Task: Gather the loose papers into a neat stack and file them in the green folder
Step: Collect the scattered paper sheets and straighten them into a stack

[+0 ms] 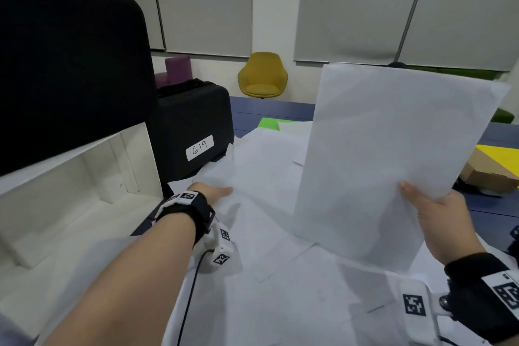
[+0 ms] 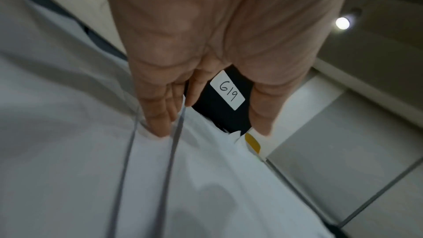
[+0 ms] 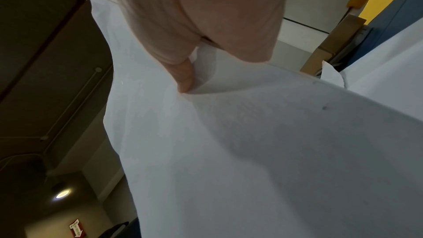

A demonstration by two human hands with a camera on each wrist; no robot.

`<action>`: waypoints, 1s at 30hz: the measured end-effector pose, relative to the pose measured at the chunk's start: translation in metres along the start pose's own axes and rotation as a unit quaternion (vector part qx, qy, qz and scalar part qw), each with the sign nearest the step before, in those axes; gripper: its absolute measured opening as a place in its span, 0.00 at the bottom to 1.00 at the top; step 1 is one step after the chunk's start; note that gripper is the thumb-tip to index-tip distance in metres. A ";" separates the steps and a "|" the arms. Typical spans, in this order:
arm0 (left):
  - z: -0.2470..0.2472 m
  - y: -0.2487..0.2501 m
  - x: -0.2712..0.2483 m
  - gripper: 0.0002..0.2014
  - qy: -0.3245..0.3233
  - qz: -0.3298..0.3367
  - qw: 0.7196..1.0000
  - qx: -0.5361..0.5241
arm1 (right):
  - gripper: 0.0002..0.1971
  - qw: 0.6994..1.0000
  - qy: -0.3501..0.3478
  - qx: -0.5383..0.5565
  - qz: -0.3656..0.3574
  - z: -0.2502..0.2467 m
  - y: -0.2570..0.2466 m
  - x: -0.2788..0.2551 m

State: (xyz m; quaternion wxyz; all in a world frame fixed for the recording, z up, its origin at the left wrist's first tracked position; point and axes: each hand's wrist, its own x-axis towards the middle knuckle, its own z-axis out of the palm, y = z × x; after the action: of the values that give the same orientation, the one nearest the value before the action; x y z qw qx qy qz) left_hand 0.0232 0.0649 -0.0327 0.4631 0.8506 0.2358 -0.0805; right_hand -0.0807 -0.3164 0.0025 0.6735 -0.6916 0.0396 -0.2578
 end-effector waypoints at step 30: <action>-0.012 -0.034 0.069 0.22 0.135 -0.124 0.964 0.190 | 0.31 0.999 -0.007 0.047 -0.003 -0.007 0.003 0.004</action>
State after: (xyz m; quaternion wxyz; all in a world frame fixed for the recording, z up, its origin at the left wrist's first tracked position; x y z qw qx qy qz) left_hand 0.0664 0.1130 -0.0753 0.2429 0.8901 0.3801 -0.0655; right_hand -0.0794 -0.3244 0.0002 0.7047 -0.6612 0.0212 -0.2564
